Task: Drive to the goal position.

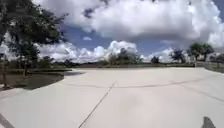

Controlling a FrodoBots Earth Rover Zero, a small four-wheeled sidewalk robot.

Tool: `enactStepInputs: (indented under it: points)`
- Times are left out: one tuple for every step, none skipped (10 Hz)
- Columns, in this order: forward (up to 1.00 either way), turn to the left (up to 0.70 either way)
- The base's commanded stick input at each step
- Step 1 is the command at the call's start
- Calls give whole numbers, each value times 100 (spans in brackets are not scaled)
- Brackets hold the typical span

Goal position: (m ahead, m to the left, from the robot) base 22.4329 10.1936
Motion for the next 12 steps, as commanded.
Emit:
enactStepInputs:
  points:
    - [85, 0]
    - [85, 14]
    - [85, 34]
    - [85, 17]
    - [85, 0]
    - [85, 0]
    - [85, 0]
    - [85, 0]
    - [85, 0]
    - [85, 0]
    - [85, 0]
    - [85, 0]
